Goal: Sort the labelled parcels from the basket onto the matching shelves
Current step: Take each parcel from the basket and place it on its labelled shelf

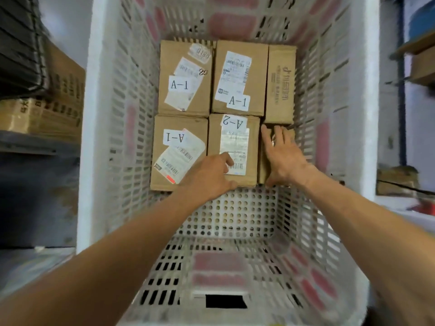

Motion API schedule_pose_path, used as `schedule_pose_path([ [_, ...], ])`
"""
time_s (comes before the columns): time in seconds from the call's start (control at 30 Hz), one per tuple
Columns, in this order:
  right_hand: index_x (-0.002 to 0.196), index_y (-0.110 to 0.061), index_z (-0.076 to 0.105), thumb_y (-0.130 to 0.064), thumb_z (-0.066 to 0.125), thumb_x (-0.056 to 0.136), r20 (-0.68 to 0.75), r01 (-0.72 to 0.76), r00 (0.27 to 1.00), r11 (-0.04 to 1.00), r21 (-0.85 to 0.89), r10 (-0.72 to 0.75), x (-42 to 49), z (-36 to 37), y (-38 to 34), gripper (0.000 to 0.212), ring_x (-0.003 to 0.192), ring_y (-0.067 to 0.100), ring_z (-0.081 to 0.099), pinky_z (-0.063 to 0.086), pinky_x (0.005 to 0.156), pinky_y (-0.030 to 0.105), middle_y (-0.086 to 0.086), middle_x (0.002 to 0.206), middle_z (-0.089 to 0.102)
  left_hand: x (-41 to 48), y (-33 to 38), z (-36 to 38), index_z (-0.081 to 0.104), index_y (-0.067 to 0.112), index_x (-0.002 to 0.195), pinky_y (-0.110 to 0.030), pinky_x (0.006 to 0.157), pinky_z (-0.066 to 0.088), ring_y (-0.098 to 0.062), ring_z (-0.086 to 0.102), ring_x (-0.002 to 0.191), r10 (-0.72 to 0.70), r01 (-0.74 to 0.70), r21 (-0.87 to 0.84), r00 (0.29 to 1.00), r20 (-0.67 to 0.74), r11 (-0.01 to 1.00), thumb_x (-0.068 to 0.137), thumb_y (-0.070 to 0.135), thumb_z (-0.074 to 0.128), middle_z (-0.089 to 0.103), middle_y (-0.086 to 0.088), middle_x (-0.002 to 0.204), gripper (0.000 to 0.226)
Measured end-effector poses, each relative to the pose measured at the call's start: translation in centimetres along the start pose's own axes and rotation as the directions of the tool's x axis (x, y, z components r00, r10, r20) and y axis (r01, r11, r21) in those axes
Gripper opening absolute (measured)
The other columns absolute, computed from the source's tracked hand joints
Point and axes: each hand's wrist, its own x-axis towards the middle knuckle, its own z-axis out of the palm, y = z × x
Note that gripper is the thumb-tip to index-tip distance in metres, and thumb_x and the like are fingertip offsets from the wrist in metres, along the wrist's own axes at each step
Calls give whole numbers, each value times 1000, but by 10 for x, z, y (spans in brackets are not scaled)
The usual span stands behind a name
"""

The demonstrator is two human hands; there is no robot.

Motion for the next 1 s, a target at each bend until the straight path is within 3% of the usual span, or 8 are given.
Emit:
schedule_pose_path([
  [0.13, 147, -6, -24, -49, 90, 48, -15, 18, 1000, 1000, -23, -18, 1, 14, -8, 158, 142, 47, -14, 2, 117, 57, 31, 153, -16, -4, -7, 2, 54, 24, 119, -30, 83, 48, -13, 55, 97, -13, 13, -3, 1000, 11, 1000, 75, 27, 75, 58, 6, 107, 49],
  [0.3, 150, -9, -13, -56, 86, 46, -68, 50, 996, 996, -75, -55, 0, 8, -2, 151, 142, 47, 6, 10, 118, 54, 30, 152, 5, -11, -15, -2, 54, 25, 118, -34, 85, 50, -12, 56, 96, -21, 21, 12, 1000, 15, 1000, 74, 27, 75, 59, 8, 106, 49],
  [0.57, 150, -13, -10, -60, 87, 38, -41, 81, 996, 995, -52, -83, -48, -45, 6, 156, 137, 41, 16, 14, 118, 47, 24, 146, 15, -24, 3, -19, 54, 23, 120, -35, 87, 50, -15, 57, 99, 26, -26, -18, 1000, -3, 999, 76, 27, 74, 59, 5, 108, 49],
  [0.73, 150, -17, -3, -51, 90, 38, -165, 141, 980, 976, 164, -114, -71, -93, 10, 150, 133, 31, 20, 26, 111, 45, 14, 143, 18, -27, 16, -42, 55, 20, 120, -38, 89, 50, -19, 59, 101, -7, -5, -102, 994, -113, 995, 81, 26, 69, 63, 1, 109, 42],
  [0.87, 151, -20, -6, -46, 90, 37, -366, 287, 923, 839, 463, -114, -67, -82, -11, 152, 141, 28, 12, 19, 116, 45, 9, 152, 9, -28, 7, -57, 54, 22, 107, -38, 83, 52, -20, 61, 94, -91, 46, -191, 968, -235, 981, 86, 30, 63, 64, 2, 102, 25],
  [1.0, 150, -15, -19, -35, 92, 49, -284, 278, 951, 747, 604, -124, -51, -30, -43, 151, 146, 16, -5, 10, 120, 39, 4, 159, -11, -33, -21, -56, 54, 17, 116, -37, 87, 50, -24, 60, 102, -231, 163, -255, 937, -263, 953, 88, 28, 60, 63, -4, 114, 30],
])
